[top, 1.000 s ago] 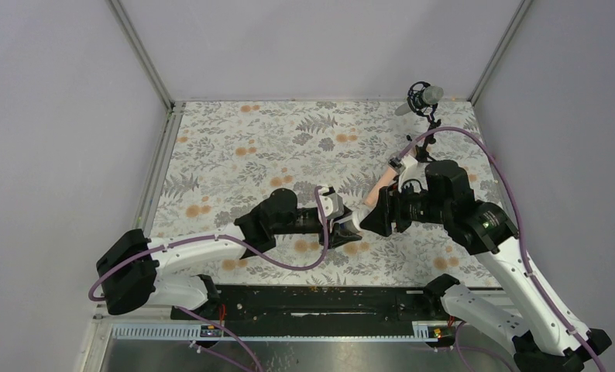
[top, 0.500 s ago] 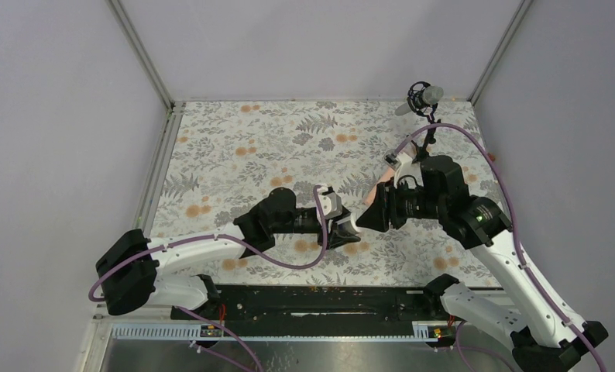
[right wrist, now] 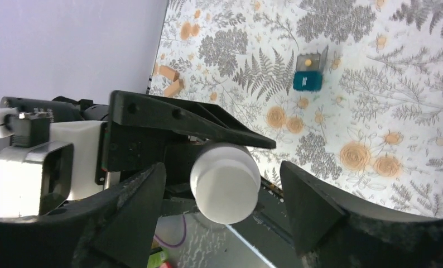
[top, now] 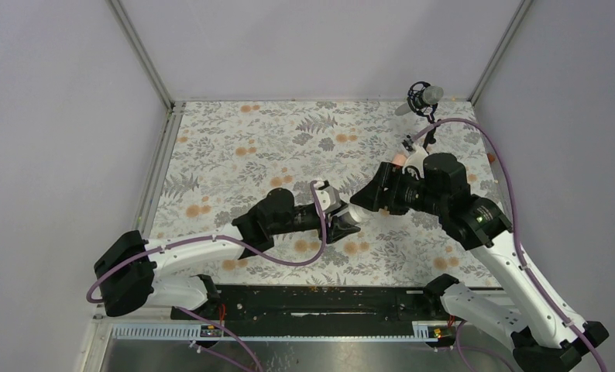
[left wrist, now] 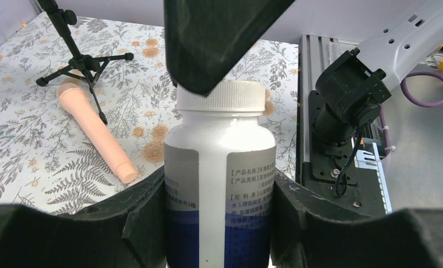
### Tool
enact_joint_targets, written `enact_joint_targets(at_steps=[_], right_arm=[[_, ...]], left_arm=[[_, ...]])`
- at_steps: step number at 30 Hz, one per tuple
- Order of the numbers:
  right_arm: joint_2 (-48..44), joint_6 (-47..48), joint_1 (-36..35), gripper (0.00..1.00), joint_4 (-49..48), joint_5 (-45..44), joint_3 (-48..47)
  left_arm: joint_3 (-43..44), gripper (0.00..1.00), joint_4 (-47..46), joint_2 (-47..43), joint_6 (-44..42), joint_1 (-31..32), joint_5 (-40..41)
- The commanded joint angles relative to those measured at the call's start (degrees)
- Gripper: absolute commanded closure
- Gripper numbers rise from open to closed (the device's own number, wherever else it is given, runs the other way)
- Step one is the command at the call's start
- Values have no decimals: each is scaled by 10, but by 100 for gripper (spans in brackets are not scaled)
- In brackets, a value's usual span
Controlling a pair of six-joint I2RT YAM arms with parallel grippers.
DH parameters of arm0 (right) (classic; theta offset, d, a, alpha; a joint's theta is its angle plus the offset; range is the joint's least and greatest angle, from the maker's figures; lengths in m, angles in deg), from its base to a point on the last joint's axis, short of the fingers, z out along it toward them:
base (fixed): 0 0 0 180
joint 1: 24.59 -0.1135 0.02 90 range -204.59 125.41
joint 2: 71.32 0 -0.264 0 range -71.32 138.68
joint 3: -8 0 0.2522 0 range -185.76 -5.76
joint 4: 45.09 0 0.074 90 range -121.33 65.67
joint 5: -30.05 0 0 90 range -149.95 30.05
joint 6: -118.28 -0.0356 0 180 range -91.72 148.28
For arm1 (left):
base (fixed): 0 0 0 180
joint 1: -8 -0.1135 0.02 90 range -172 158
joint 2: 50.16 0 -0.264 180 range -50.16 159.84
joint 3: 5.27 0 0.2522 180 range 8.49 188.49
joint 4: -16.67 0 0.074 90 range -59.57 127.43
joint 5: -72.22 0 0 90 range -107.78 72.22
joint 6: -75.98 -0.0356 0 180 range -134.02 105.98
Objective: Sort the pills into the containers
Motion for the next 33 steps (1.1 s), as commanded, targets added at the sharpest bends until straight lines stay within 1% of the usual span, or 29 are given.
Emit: enact_joint_targets(at_steps=[1,2,5,9,12,16,17,21,23,25,26,29,31,33], right_arm=[[-16,86,3,15,-41,56,-31],[-21,115,4,14,-34,79,-29],[-33,186,3,14,5,111,-26],[-27,237,4,14,51,110,-28],[-11,235,3,14,50,109,-26],[12,213,3,15,14,115,-20],[19,207,4,15,1,117,-17],[41,177,3,13,-59,130,0],[55,164,3,15,-73,143,3],[68,151,3,21,-83,161,6],[72,148,3,25,-84,169,7],[84,148,3,43,-65,186,0],[87,152,3,52,-47,173,-6],[86,153,3,57,-37,143,-11]], left_arm=[[-1,100,-26,-18,-4,4,13],[0,100,-26,-17,-4,4,12],[3,100,-24,-17,-4,4,3],[2,100,-25,-21,-5,4,-6],[0,100,-30,-23,-4,4,-8],[-7,100,-52,-23,-4,3,-15],[-7,98,-56,-23,10,4,-15],[-8,94,-61,-20,16,3,-13],[-8,88,-65,-19,18,3,-6],[-8,79,-69,-19,22,3,5],[-8,76,-70,-18,25,3,12],[-11,66,-72,-20,29,3,39],[-15,57,-75,-20,30,3,55],[-18,41,-78,-20,32,3,72]])
